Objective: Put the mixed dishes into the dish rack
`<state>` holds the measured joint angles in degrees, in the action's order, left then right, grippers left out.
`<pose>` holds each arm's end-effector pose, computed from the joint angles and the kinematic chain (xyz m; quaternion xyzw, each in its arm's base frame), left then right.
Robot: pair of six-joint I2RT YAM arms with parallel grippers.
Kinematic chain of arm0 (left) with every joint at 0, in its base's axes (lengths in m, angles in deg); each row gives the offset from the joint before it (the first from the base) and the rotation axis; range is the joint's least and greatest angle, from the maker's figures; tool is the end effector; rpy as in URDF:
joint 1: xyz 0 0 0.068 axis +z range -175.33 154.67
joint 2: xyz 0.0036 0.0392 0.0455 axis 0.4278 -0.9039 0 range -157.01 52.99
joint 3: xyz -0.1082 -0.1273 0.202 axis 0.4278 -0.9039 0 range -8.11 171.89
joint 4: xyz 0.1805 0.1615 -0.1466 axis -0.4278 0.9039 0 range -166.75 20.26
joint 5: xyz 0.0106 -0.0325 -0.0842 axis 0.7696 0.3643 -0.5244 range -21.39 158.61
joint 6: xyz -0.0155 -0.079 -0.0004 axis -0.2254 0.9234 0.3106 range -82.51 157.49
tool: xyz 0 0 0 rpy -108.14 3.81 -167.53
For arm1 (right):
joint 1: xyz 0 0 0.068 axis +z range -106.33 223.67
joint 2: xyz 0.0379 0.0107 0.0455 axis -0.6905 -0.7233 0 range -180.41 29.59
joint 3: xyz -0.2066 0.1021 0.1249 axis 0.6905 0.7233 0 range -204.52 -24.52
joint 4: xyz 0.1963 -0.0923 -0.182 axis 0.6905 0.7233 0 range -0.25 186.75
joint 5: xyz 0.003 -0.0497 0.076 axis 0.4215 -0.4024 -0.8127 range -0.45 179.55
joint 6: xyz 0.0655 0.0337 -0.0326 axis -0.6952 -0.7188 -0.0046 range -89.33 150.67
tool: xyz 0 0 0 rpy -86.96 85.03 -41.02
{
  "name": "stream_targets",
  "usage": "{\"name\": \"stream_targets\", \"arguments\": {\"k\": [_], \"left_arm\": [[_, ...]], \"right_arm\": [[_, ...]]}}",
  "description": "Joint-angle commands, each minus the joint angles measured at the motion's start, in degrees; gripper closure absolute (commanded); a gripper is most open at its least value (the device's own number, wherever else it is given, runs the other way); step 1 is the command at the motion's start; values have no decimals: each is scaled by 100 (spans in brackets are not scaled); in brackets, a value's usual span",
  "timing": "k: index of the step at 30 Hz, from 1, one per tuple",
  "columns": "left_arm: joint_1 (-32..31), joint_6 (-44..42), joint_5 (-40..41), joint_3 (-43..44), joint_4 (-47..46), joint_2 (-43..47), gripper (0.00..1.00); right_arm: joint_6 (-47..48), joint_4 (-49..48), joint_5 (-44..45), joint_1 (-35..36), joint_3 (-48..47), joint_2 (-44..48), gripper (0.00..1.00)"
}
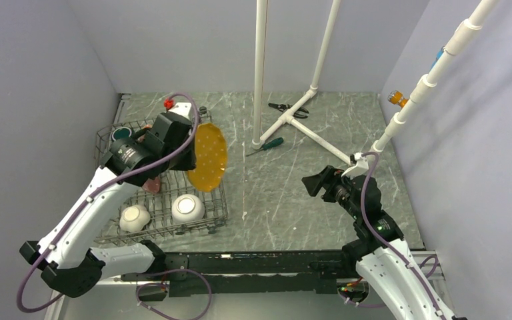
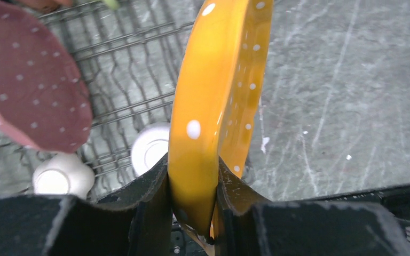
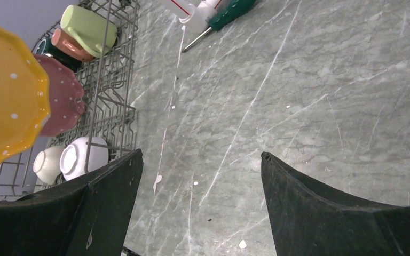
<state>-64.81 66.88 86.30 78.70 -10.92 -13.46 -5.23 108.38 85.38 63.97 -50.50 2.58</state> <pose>0.2046 -0.1412 0.3949 0.0224 0.9160 -0.0943 0.3892 0.1847 0.0737 0.2352 0.0902 0.8122 0.2973 0.4938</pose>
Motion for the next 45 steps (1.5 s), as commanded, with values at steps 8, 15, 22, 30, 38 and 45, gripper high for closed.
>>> {"name": "stream_targets", "arguments": {"k": [8,15,22,30,38,45], "left_arm": [[812,-131,943,256,83,117,100],[1225,-151,1088,-223,-377,-11,100],[1382,94,1453,-495,-566,-403,100],[1463,175,1595,-686,-733,-819,100],[1470,226,1651,-952,-854,-933,100],[1487,317,1835,-914,-653,-1109,100]], "right_arm": [[-29,-94,-37,-8,-9,59,18],[-123,-266,-174,-6,-42,-207,18],[-152,-300,-194,-9,-41,-366,18],[-184,-363,-221,-7,-62,-556,18],[-247,-415,-226,-7,6,-563,18],[-271,-388,-254,-9,28,-581,18]]}}
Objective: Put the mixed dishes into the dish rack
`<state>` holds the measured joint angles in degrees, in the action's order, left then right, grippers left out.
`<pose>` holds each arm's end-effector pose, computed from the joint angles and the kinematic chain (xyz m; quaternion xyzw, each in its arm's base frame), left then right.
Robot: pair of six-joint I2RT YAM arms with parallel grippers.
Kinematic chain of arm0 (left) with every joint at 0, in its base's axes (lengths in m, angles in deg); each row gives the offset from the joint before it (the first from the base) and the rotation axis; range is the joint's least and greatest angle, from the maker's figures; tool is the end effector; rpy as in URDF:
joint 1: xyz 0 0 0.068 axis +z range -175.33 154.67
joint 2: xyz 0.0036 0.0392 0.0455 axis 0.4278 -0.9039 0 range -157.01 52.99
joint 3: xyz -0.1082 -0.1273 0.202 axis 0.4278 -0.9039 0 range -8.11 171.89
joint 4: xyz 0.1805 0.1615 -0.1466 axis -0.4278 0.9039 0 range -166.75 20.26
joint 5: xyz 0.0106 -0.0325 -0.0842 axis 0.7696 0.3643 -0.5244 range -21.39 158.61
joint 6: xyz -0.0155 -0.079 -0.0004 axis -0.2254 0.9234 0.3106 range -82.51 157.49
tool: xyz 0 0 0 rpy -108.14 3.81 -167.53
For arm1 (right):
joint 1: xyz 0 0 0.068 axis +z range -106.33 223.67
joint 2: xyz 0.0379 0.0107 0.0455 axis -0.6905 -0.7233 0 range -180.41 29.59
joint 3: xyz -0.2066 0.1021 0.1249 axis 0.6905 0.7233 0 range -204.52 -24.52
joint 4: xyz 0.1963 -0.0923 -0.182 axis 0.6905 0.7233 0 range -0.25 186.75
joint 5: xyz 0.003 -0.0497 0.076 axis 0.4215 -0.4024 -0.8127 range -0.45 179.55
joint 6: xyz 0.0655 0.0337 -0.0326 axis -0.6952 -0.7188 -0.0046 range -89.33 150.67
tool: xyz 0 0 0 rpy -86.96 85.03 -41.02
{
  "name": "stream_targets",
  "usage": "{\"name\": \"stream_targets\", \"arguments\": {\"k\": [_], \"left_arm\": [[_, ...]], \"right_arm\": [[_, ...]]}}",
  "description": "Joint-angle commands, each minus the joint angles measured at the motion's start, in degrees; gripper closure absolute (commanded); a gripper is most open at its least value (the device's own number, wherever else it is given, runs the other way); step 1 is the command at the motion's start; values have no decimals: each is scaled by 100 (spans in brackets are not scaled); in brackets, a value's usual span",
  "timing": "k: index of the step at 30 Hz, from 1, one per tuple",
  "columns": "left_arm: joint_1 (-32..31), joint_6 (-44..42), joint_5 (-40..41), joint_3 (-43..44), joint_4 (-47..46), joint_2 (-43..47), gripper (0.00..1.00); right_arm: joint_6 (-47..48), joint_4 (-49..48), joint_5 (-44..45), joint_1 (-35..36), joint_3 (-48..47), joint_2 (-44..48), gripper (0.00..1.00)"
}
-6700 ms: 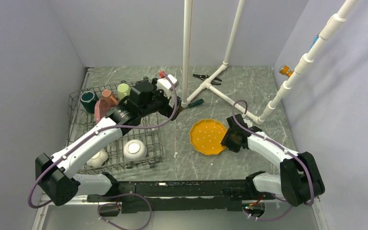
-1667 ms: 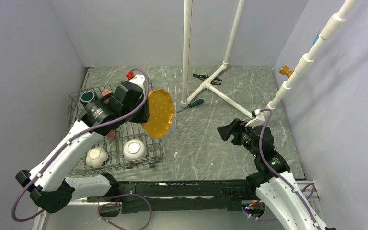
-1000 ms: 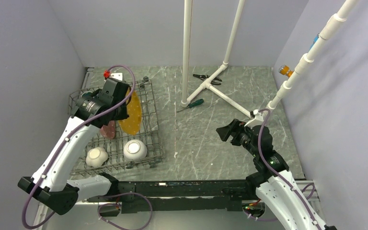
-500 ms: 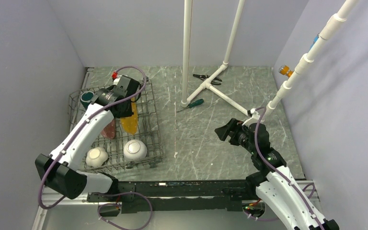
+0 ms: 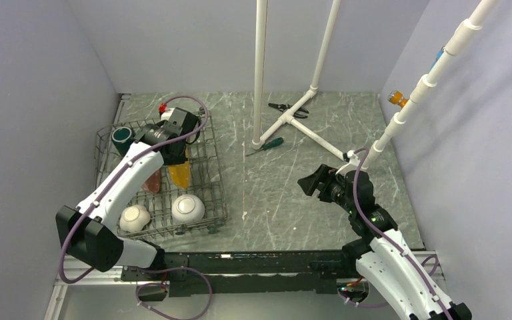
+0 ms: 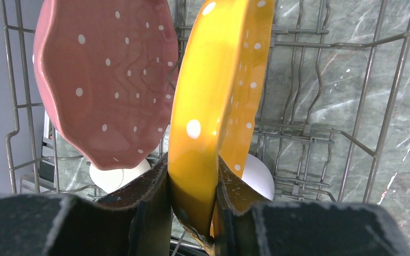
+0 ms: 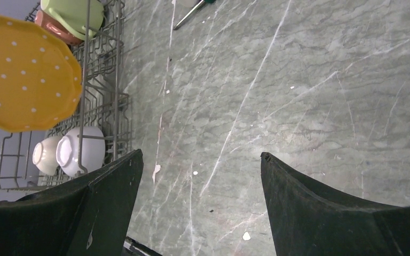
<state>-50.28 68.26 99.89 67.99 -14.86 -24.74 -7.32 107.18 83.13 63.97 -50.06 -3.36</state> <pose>0.2830 -0.0918 0.2936 -0.1093 0.9330 0.1290 0.3176 0.1954 0.0805 0.2158 0.0997 0.8360 0.3030 0.4466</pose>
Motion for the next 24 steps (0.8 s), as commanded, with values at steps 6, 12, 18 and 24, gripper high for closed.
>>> {"name": "stream_targets", "arguments": {"k": [6,12,18,24], "left_arm": [[52,282,531,191,-240,-221,100],[70,317,508,282,-283,-475,100],[74,484,675,458,-42,-761,100],[64,387,493,378,-237,-890,100]], "right_arm": [[-72,-305,-56,-7,8,-21,18],[-39,-298,-43,-2,-11,-71,18],[-63,-363,-87,-5,21,-137,18],[-73,-498,-145,-7,64,-273,18]]}}
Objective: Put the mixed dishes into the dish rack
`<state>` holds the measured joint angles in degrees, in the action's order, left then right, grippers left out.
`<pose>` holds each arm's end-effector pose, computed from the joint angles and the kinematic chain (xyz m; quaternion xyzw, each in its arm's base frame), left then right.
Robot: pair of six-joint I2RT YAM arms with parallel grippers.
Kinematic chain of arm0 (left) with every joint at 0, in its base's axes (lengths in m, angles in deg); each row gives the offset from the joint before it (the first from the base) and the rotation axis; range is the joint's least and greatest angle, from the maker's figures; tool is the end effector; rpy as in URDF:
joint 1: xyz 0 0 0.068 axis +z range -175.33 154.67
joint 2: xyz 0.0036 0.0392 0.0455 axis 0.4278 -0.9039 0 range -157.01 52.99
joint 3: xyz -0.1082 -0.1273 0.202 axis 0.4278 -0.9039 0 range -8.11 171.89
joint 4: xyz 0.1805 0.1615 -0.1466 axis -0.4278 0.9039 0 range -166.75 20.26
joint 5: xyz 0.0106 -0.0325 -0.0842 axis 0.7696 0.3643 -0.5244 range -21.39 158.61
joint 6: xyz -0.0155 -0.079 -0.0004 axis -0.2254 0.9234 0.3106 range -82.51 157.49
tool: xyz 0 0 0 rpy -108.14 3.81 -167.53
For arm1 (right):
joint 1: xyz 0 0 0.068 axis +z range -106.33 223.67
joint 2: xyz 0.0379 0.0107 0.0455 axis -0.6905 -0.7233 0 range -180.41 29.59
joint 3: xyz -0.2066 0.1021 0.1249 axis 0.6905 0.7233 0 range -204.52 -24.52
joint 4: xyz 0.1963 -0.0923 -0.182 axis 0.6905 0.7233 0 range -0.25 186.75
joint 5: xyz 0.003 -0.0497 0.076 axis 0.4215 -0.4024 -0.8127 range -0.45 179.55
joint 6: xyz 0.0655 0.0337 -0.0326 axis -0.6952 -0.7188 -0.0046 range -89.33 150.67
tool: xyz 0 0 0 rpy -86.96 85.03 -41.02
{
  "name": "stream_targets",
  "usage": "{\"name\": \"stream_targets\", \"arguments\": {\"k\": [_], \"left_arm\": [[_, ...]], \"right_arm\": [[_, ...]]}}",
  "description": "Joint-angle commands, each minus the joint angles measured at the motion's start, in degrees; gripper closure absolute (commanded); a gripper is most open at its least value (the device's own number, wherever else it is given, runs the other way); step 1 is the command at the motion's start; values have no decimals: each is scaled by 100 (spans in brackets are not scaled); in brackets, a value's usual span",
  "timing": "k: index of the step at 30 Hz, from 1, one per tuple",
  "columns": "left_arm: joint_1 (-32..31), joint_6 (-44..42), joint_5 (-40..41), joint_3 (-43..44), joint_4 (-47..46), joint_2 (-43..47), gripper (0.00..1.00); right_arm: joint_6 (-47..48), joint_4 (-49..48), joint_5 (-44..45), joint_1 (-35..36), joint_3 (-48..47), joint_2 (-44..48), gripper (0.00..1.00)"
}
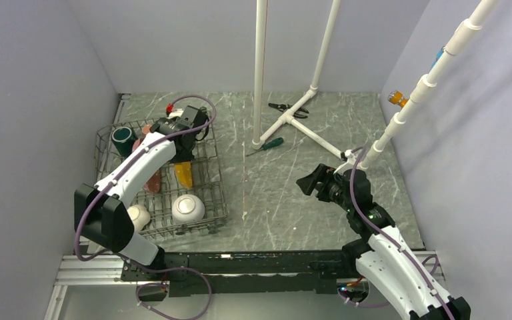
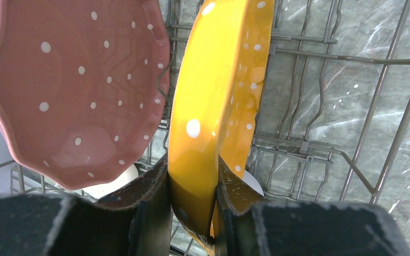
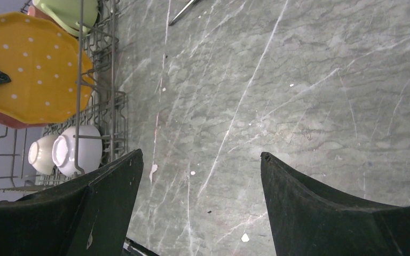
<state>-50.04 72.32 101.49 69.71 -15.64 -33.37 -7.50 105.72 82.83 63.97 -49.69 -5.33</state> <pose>0.3101 -0.1011 0.2614 -0.1331 0.9359 0.1577 0.2854 0.1996 0.0825 0.2099 0.1006 0.8399 0.3026 0.4392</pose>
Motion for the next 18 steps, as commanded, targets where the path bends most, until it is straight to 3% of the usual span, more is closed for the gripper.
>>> {"name": "stream_targets", "arguments": {"k": [1,9,16,18], "left_arm": [[45,-10,319,213,-134,-70,100],[41,-22,164,199,-202,-302,100],[45,-126,-1,8,-417,-145,55],[45,-156,26,-15,-425,-105,55]], "right_arm": [[-58,-371,-108,-9,27,-112,18],[-83,-434,-128,-5,111,-122,18],[-127,-501,-172,-10,174,-177,18],[-106,-467,-194,-9,139,-190,18]]}}
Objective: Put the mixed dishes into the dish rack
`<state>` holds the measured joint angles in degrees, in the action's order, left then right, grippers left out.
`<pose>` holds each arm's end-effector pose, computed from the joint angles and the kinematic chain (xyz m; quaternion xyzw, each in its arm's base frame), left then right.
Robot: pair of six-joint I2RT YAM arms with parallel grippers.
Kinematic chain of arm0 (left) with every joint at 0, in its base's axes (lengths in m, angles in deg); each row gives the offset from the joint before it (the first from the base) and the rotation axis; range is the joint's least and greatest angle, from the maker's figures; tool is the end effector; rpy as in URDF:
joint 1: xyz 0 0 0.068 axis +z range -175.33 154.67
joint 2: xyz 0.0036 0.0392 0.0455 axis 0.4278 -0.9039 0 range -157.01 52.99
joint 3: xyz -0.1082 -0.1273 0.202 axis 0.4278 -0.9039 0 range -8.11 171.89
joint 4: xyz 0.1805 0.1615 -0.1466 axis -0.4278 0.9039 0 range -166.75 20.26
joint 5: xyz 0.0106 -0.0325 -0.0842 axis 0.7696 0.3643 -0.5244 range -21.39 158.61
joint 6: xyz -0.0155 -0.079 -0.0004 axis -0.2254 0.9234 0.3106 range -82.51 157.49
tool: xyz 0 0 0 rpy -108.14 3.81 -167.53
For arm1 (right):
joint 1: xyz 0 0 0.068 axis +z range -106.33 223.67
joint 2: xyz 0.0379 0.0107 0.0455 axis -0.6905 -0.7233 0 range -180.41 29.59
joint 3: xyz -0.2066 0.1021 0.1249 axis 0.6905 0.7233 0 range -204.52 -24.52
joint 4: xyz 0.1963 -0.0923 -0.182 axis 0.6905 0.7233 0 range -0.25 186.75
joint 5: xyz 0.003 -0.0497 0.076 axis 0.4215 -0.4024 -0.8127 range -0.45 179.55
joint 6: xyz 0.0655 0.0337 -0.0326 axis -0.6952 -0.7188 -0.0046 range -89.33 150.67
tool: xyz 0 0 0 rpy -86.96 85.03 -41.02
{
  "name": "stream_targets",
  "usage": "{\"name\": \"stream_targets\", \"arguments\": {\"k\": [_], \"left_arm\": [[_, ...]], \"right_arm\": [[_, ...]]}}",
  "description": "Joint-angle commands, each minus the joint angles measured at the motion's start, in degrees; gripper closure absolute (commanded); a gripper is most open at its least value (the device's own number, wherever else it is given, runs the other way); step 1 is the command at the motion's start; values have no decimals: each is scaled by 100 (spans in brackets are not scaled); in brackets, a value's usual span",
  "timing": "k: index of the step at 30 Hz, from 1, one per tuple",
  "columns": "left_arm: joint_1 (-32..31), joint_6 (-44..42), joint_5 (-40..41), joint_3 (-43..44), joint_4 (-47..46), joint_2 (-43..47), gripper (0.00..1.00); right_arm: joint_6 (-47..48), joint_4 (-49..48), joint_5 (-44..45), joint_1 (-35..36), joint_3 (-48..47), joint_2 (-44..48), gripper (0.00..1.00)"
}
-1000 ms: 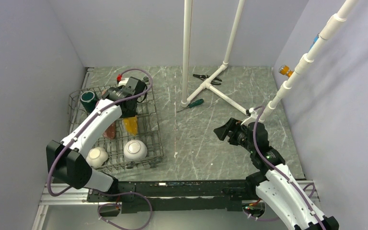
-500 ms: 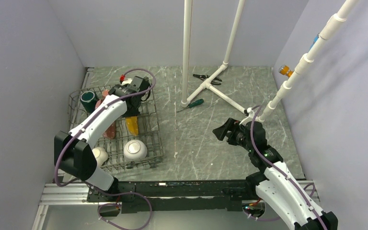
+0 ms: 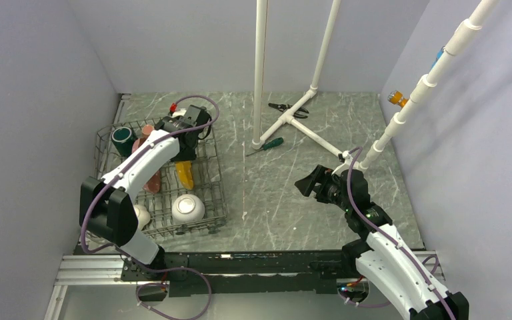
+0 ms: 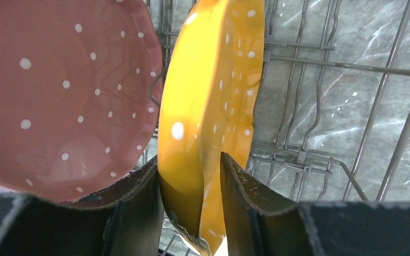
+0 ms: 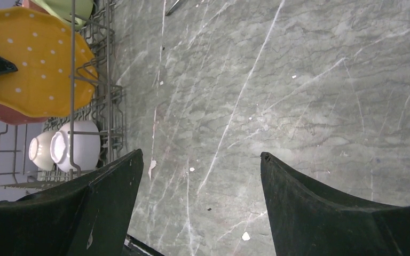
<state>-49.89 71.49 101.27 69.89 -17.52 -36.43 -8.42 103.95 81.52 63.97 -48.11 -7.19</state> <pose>0.3211 -0.1055 0.2471 -0.1249 0.9389 0.1629 0.2762 0.2020 0.0850 0.1964 0.1033 0.8468 0.3087 0.4206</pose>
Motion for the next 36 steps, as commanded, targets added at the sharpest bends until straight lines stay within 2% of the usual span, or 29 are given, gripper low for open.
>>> {"name": "stream_targets", "arguments": {"k": [1,4,15,18,21,26,31,36], "left_arm": [[35,-70,73,-19,-203,207,55],[30,-63,86,-8,-128,282,49],[30,-160,196,70,56,584,12],[32,-198,10,146,141,852,5],[30,-507,-530,154,-165,1419,1],[30,-921,-1613,-28,-1053,2918,1],[30,-1330,-2484,-424,-2149,4440,1],[30,-1614,-2930,-416,-2565,5462,1]], "right_arm": [[-11,-283,-39,-1,-26,-5,18],[-41,-369,-50,-4,21,-1,18],[-67,-237,-49,-2,-24,15,18],[-41,-227,-55,-8,-28,62,19],[70,-23,-24,-4,-166,72,17],[409,454,135,-8,-542,177,11],[743,1225,844,-11,-1275,346,1],[1137,1968,1615,-4,-2284,434,0]]}}
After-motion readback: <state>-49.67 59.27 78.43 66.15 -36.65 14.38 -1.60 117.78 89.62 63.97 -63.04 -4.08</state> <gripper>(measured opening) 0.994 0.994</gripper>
